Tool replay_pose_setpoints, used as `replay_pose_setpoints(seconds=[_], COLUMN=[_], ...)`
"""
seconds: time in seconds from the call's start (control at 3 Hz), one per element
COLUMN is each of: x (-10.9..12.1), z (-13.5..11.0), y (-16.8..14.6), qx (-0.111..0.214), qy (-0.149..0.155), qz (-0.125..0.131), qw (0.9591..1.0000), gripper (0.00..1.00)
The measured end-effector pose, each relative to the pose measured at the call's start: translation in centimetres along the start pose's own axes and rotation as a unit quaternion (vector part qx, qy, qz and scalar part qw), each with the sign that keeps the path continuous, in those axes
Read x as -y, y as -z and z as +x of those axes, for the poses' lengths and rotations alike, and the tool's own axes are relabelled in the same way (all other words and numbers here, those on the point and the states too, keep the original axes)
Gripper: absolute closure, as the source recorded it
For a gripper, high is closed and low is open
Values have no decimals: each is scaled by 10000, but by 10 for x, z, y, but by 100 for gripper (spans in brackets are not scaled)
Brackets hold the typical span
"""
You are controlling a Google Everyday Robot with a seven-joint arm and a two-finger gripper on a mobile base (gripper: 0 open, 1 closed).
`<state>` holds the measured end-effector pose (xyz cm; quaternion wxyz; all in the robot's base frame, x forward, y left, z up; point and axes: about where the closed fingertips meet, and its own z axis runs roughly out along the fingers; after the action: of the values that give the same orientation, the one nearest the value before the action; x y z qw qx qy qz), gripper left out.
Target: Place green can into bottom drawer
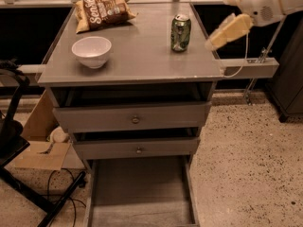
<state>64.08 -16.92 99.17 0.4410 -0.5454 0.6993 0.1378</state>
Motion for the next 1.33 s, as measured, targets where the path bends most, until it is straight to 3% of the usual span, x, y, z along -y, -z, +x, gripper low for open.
replay_pose_setpoints(seconds=[0.33,0.67,1.33], x=[48,48,117], z=[-16,-16,-5], y=[-25,-25,-102], qx=[806,806,1038], qy=[-548,-548,-1065], qz=[520,520,1021], qw=[9939,9939,9836], gripper=[0,0,0])
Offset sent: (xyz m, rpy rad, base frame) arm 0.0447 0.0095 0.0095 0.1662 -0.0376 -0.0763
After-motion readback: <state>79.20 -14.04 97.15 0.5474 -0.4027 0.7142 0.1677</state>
